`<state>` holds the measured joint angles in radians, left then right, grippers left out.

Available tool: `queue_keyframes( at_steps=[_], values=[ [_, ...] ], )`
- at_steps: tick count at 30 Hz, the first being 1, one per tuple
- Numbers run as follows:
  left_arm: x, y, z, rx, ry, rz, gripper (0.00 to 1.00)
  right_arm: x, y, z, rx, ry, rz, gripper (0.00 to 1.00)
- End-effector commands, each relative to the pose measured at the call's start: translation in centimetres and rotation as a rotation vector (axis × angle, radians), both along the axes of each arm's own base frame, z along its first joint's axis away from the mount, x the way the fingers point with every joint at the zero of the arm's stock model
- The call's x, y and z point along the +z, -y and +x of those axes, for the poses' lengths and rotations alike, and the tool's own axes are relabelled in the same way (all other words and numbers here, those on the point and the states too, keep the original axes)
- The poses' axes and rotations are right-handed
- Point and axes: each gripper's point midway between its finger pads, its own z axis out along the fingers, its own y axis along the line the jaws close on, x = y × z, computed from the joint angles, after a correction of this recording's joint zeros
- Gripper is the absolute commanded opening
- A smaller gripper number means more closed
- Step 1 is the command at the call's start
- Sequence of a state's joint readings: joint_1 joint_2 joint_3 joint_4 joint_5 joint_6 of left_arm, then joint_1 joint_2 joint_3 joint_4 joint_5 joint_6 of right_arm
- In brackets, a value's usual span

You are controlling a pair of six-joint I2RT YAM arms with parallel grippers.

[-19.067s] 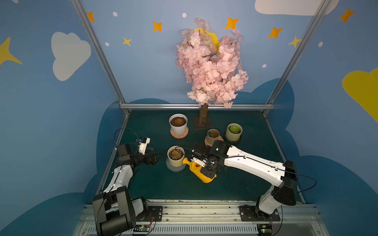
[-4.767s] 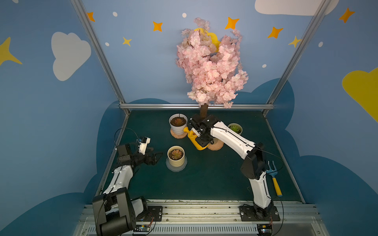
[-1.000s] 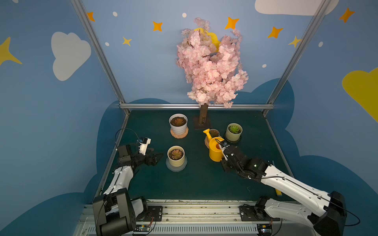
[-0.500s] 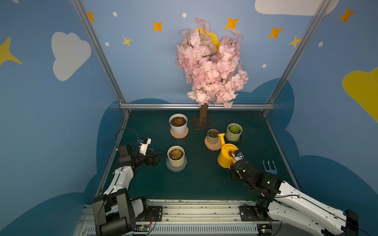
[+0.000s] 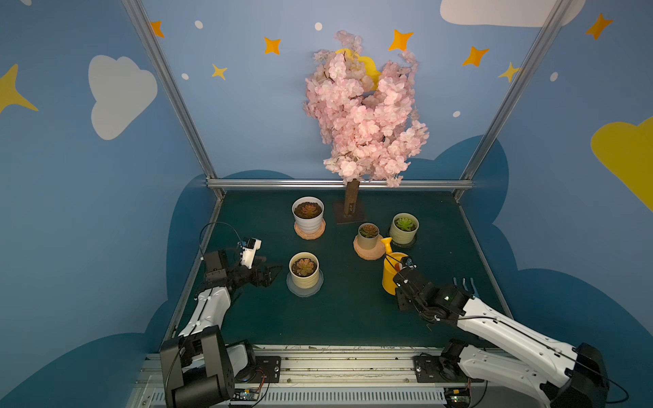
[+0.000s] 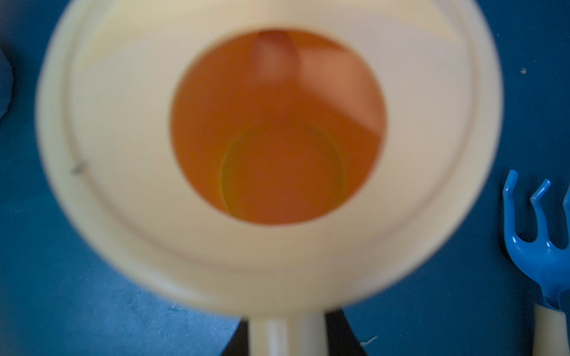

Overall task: Water the succulent around the soil edge
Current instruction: Water the soil of the potted plant with water.

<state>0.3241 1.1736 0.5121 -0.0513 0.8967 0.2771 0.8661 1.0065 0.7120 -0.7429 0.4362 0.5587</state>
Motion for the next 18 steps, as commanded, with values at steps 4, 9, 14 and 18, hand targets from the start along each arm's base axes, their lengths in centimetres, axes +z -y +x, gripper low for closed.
queue_keyframes(
  at_steps=[4, 9, 14, 18],
  values=[
    [0.30, 0.24, -0.21, -0.012, 0.023, 0.007, 1.00, 0.73, -0.50, 0.27, -0.009, -0.070, -0.040, 0.00],
    [0.32, 0.25, -0.20, -0.013, 0.024, 0.006, 1.00, 0.87, -0.43, 0.12, -0.001, -0.132, -0.089, 0.00],
    [0.30, 0.24, -0.21, -0.013, 0.024, 0.006, 1.00, 0.78, -0.53, 0.01, 0.016, -0.172, -0.117, 0.00],
    [0.29, 0.24, -0.20, -0.012, 0.022, 0.004, 1.00, 1.06, -0.40, 0.10, 0.031, -0.190, -0.148, 0.00]
  ],
)
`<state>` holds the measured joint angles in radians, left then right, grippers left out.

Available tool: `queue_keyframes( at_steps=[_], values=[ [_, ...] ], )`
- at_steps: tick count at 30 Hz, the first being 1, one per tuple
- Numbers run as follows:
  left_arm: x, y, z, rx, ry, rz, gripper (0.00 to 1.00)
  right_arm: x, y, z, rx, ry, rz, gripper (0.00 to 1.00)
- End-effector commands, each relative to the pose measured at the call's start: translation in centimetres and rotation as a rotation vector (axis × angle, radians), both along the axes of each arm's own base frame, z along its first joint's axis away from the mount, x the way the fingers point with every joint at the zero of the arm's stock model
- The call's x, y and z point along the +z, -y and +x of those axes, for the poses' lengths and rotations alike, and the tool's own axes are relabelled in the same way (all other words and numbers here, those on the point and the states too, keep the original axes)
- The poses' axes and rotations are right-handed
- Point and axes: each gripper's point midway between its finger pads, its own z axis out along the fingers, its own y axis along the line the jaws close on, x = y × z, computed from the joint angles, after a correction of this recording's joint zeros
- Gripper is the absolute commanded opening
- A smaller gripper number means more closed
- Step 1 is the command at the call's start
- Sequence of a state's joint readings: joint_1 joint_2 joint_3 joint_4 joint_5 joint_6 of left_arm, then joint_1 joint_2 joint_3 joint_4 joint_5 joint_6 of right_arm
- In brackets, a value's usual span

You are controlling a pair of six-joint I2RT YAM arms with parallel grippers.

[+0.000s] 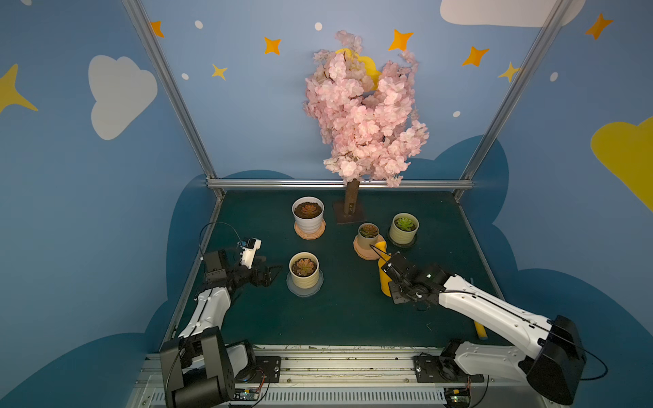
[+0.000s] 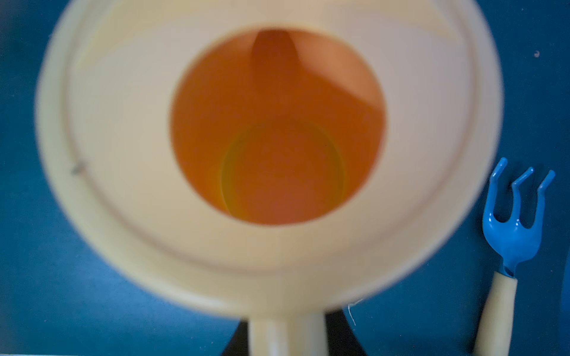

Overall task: Water the succulent around the soil edge
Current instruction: Water the soil of the potted plant with water.

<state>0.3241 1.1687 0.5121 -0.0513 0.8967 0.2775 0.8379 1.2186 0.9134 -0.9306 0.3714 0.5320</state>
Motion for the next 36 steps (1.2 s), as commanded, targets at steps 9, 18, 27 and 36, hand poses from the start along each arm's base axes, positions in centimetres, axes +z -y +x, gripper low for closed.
queue_keyframes(
  at_steps=[9, 18, 27, 36],
  values=[
    [0.1, 0.2, -0.1, -0.010, 0.014, 0.003, 1.00, 1.1, 0.3, 0.2, 0.018, -0.051, -0.029, 0.00],
    [0.1, 0.2, -0.1, -0.010, 0.016, 0.003, 1.00, 1.7, 0.1, 0.8, 0.035, -0.091, -0.051, 0.00],
    [0.2, 0.3, -0.2, -0.017, 0.017, 0.002, 1.00, 1.7, 0.1, 0.7, 0.056, -0.163, -0.084, 0.00],
    [0.2, 0.3, -0.2, -0.017, 0.022, 0.003, 1.00, 1.9, 0.1, 0.7, 0.081, -0.226, -0.114, 0.00]
  ],
)
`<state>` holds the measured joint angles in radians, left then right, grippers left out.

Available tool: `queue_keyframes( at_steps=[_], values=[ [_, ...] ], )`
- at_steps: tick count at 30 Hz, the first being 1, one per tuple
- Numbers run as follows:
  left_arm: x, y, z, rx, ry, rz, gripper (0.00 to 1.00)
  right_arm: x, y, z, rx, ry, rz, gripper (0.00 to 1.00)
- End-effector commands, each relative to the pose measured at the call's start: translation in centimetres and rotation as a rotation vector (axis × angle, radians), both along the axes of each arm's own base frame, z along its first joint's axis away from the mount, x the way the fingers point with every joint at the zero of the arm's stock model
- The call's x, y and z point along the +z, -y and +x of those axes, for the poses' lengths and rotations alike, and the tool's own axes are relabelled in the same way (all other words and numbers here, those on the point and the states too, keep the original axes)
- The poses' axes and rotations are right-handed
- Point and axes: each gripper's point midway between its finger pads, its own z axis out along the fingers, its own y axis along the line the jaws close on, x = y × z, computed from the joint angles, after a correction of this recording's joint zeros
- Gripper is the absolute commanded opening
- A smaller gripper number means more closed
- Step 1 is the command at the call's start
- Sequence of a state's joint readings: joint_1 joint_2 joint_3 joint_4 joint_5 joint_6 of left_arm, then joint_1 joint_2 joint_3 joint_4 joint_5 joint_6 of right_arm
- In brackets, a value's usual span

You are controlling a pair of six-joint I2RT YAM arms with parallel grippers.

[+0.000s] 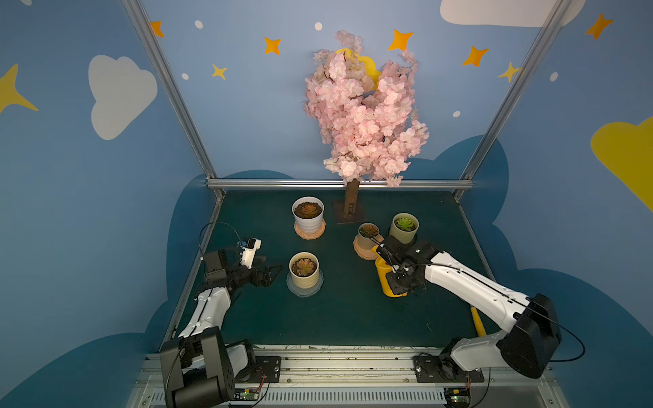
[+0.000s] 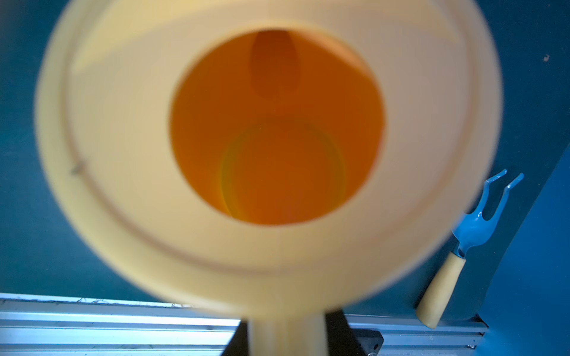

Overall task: Water the succulent around the soil edge
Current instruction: Water the soil of the potted plant with water.

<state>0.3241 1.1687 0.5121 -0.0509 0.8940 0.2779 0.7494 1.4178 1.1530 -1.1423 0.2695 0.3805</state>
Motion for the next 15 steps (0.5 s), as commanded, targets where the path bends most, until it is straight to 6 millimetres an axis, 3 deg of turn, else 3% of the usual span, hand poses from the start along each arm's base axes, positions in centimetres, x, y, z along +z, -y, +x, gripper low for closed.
queue_keyframes(
  at_steps=[1, 15],
  values=[
    [0.3, 0.3, -0.3, -0.019, 0.022, 0.001, 1.00, 0.8, 0.3, -0.1, 0.010, -0.023, -0.017, 0.00],
    [0.3, 0.4, -0.4, -0.025, 0.026, 0.001, 1.00, 1.8, 0.3, 0.6, 0.019, -0.082, -0.051, 0.00]
  ],
)
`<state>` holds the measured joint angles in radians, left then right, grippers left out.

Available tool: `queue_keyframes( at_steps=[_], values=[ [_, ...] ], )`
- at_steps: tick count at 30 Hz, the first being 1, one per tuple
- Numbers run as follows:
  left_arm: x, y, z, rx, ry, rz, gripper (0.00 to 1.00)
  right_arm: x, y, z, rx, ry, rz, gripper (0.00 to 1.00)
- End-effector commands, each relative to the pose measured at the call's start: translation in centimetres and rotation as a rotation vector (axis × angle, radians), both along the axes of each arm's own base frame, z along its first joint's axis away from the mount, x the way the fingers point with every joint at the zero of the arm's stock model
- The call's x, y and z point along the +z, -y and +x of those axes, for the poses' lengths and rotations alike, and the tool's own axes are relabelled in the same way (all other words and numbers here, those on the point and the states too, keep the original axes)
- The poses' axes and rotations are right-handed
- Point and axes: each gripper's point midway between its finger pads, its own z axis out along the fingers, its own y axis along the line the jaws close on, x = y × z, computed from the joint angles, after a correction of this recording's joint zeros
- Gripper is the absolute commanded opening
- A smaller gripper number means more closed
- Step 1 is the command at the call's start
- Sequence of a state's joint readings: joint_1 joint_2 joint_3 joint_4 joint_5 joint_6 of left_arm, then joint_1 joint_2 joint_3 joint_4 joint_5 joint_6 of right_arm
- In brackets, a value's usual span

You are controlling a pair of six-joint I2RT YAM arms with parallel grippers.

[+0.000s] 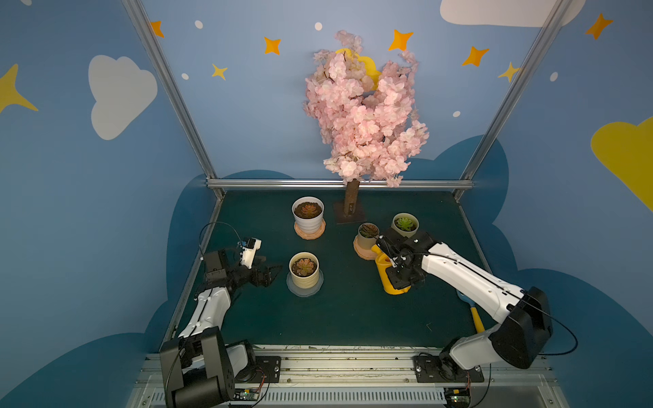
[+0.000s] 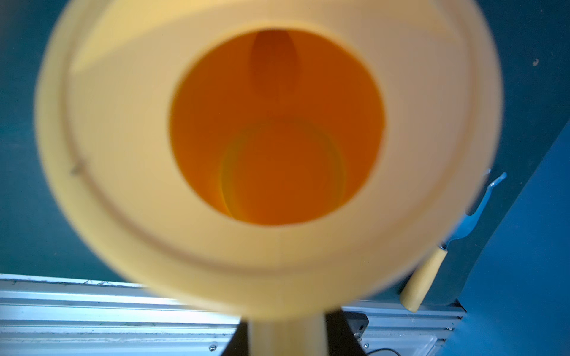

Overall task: Water the succulent around the soil edge
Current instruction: Water the soil of the potted plant with water.

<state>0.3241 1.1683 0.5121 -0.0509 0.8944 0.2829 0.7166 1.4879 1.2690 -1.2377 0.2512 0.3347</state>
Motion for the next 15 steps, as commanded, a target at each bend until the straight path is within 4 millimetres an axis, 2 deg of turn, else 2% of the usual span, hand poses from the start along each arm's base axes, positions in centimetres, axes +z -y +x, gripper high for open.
queue_keyframes(
  at_steps=[1, 15],
  values=[
    [0.27, 0.42, -0.38, -0.022, 0.022, -0.002, 1.00, 0.62, 0.31, -0.13, 0.008, -0.036, -0.029, 0.00],
    [0.33, 0.62, -0.57, -0.031, 0.033, 0.000, 1.00, 1.41, 0.14, 0.58, 0.024, -0.064, -0.061, 0.00]
  ],
)
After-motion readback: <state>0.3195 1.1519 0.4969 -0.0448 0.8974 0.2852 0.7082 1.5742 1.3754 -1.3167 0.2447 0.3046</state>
